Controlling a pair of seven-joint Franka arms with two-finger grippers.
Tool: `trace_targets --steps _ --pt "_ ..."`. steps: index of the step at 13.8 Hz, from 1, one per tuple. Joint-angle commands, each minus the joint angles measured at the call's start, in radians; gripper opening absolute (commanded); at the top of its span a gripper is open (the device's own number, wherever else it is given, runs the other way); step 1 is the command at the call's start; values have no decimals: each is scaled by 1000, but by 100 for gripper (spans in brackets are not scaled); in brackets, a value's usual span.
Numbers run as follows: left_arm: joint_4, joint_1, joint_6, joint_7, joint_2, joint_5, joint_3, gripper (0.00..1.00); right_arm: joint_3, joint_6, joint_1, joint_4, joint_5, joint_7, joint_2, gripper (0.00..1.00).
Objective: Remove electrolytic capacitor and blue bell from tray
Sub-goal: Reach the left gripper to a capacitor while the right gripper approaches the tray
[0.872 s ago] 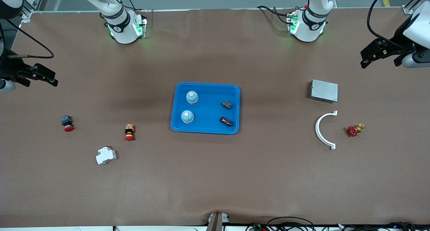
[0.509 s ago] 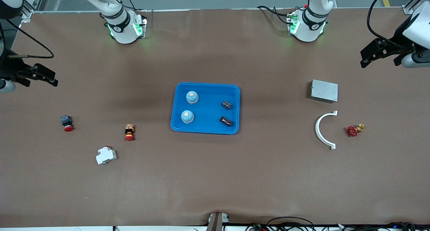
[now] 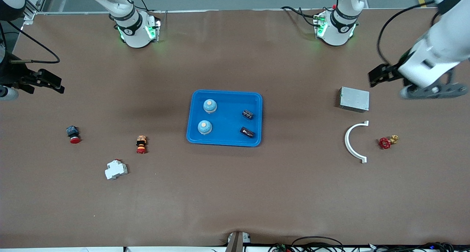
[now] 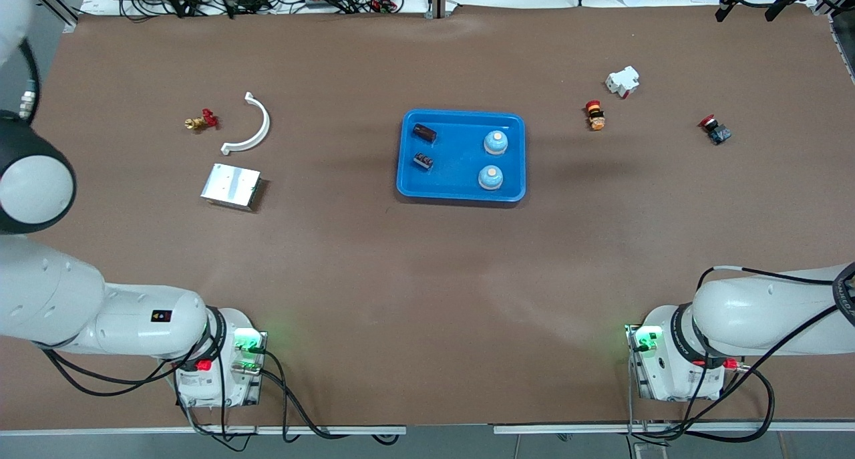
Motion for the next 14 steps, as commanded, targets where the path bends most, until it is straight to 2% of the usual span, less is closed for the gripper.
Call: trace_targets --steps 1,3,5,9,14 --pt "-58 -9 60 -39 45 2 -67 100 11 -37 31 3 4 139 -2 100" --pt "-90 -24 94 -181 87 4 -116 100 11 -48 62 0 4 203 -1 100" --pt "-139 -81 149 -312 104 15 -135 100 11 -48 90 -3 4 228 4 100" --pt "-318 -175 419 -421 125 18 -136 100 11 -38 125 -38 6 271 7 100" --pt "-337 -274 632 -631 260 16 -136 100 11 -32 157 -43 4 308 21 100"
